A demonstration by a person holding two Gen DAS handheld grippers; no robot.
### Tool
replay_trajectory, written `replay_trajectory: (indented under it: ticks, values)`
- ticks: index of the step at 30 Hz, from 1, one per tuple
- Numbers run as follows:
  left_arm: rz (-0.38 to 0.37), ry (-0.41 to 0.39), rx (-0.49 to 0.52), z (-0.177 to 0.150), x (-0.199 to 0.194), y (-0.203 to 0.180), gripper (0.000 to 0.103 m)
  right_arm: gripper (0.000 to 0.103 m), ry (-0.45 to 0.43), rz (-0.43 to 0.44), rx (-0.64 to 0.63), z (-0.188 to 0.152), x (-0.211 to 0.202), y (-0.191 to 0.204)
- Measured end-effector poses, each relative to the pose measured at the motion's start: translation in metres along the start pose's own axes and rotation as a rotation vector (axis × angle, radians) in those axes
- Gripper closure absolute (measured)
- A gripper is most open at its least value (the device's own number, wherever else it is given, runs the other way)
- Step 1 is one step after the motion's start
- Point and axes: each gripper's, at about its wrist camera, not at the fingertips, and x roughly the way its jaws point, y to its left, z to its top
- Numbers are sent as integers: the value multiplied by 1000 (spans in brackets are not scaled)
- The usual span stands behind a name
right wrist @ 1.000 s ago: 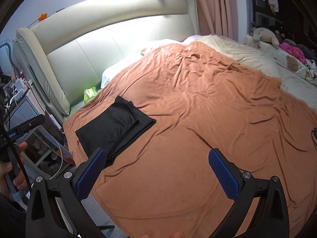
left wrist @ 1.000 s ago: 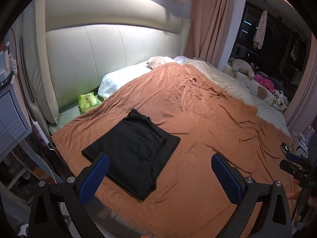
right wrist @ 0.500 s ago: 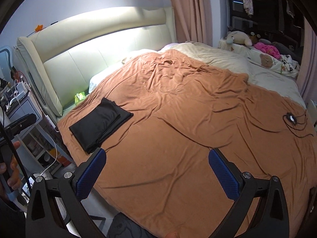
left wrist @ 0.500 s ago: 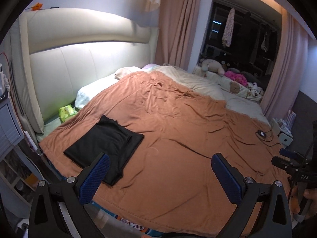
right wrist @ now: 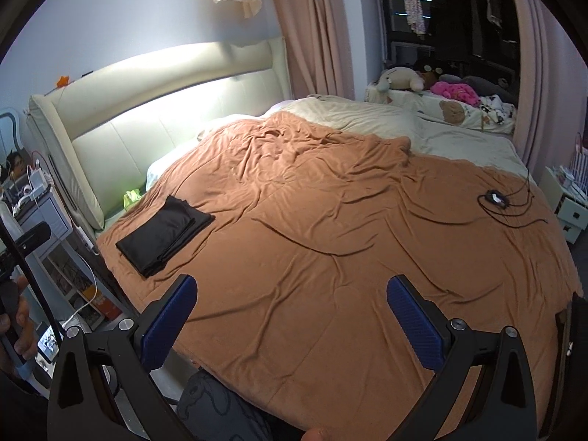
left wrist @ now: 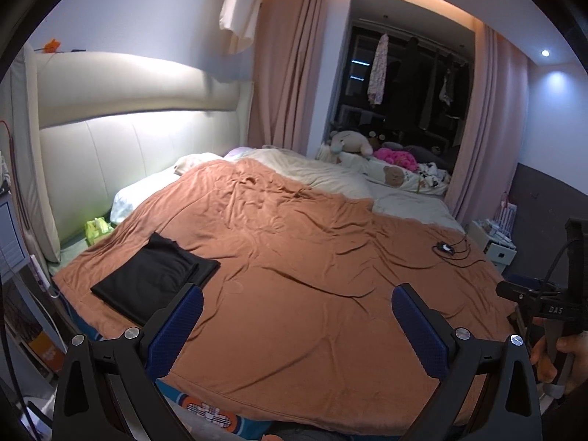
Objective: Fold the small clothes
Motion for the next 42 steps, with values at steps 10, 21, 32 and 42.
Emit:
replay_trajectory:
  ticks: [10, 21, 32, 42]
  values:
    - [-40, -17, 41, -32, -35, -36, 0, 0, -75, 1, 89, -55, -50, -39]
    - [-85, -35, 45, -80, -59, -56, 0, 0, -135, 0, 124, -112, -81, -53]
    - [-55, -53, 52, -120, -70, -57, 0, 0, -127, -57, 63, -147, -88, -34]
    - [22, -70, 94, -141, -70, -55, 0, 0, -111, -42, 68, -166, -86, -27]
